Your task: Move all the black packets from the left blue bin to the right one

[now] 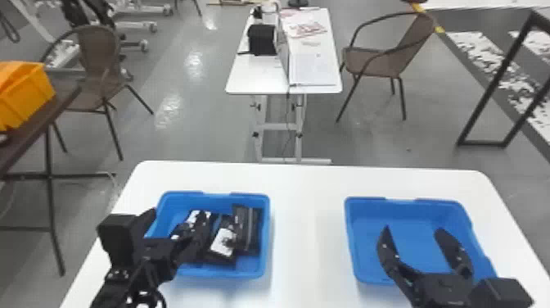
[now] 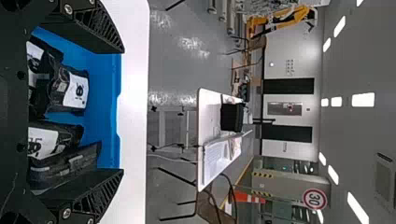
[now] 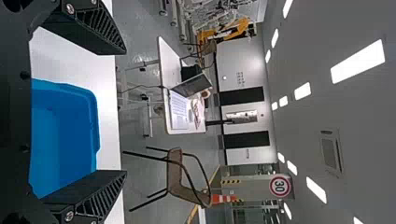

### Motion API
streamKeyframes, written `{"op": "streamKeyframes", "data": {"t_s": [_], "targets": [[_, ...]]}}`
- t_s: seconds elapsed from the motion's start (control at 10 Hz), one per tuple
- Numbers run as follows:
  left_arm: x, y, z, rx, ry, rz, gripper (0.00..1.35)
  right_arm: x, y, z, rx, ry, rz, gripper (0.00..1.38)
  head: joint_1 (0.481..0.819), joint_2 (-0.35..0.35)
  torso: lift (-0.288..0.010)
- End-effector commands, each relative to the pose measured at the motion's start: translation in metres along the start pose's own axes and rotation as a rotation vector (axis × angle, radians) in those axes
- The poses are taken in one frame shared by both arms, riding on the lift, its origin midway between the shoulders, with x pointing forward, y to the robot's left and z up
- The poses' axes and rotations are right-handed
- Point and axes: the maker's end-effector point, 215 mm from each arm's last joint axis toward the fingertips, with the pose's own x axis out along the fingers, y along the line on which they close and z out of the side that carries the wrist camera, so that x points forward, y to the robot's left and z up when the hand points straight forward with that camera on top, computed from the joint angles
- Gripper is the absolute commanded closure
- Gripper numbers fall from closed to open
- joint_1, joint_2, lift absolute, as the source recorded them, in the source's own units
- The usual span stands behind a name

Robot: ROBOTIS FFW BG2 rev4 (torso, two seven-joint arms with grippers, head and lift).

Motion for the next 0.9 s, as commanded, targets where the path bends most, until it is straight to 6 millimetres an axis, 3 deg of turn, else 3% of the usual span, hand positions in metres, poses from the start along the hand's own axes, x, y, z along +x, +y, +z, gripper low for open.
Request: {"op": "streamKeyframes", "data": {"t_s": [0.0, 0.4, 0.6, 0.8], "targets": [[0.016, 0.020, -0.020, -0.020, 0.081, 0.031, 0.12, 0.001, 0.000, -0.002, 0.004, 0.004, 0.002, 0.10, 0.695, 0.065, 0.000], [0.045, 0.050, -0.093, -0.112, 0.334, 0.040, 0.17, 0.004, 0.003, -0.003, 0.013, 0.007, 0.020, 0.10, 0.695, 0.119, 0.000], [0.062, 0.055, -0.104, -0.104, 0.369, 0.024, 0.17, 0.004, 0.003, -0.006, 0.022, 0.011, 0.020, 0.10, 0.695, 0.128, 0.000], [0.089, 0.044, -0.110, -0.098, 0.397, -0.097, 0.17, 0.007, 0.004, -0.005, 0.025, 0.008, 0.030, 0.10, 0.695, 0.129, 0.000]]}}
